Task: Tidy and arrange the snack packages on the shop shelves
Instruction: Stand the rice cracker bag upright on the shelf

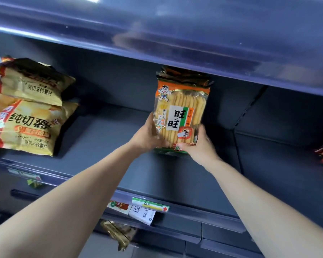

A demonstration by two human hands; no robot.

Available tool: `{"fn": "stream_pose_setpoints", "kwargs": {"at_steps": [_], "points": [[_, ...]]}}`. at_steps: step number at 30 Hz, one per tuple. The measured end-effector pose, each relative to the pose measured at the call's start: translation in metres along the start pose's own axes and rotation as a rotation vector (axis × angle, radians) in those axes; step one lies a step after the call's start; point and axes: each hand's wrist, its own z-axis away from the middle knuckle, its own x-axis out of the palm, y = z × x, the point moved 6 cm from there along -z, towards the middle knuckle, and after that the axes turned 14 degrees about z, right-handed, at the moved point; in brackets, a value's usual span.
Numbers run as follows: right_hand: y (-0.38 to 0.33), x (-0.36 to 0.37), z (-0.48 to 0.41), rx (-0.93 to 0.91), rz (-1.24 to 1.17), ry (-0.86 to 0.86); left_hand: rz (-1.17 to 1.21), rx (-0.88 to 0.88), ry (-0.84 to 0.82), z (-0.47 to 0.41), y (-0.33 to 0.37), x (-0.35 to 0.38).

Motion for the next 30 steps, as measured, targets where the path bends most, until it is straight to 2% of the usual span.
{"fn": "stream_pose_setpoints", "kwargs": {"at_steps": [4, 14, 25, 30], "points": [[-0.001, 0.001, -0.007, 0.039, 0.040, 0.028, -0.065, -0.003, 0.091, -0.008, -0.002, -0.004], [0.002, -0.006, 0.001, 0.091, 0.047, 0.046, -0.273, -0.013, 0.130, 0.000, 0.007, -0.007], [-0.001, -0.020, 0.024, 0.142, 0.107, 0.173, -0.307, -0.021, 0.164, 0.033, 0.020, -0.010], [-0.003, -0.016, 0.037, 0.176, 0.148, 0.064, -0.369, -0.133, 0.108, 0.052, 0.021, -0.009]]}}
